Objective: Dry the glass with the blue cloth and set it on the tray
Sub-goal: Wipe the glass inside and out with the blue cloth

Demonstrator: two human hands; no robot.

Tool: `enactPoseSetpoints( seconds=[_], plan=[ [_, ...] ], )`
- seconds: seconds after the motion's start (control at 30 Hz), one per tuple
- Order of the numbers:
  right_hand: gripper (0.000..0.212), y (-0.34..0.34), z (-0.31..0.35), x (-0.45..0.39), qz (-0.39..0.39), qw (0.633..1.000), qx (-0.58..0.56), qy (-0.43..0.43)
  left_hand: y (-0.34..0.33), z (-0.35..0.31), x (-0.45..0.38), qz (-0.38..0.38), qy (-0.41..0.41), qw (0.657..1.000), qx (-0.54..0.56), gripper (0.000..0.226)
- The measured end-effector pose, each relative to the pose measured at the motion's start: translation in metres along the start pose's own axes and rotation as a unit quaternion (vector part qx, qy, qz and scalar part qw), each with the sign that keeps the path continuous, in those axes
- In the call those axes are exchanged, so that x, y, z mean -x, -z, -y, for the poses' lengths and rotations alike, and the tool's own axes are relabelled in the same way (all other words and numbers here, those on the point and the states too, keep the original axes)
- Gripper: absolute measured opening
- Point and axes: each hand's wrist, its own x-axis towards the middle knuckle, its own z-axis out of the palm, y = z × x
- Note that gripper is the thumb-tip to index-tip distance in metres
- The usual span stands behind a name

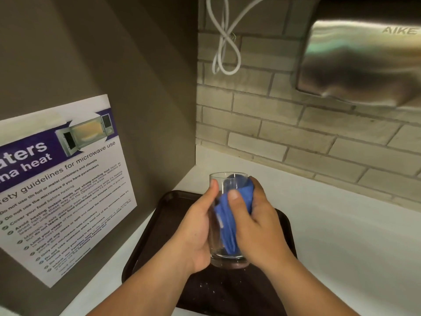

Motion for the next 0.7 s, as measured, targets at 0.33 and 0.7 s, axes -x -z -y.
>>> enactPoseSetpoints(
  seconds=[0.33,0.7],
  plan=[
    [0.063,0.007,-0.006,0.022,0.151,0.988,0.036,0.005,0.005,-0.005,-0.008,-0.05,-0.017,0.998,-0.018,0.083],
    [0.062,0.008,-0.006,0.011,0.198,0.979,-0.002,-0.055,0.007,-0.018,-0.012,-0.077,0.008,0.997,-0.005,0.087]
  ],
)
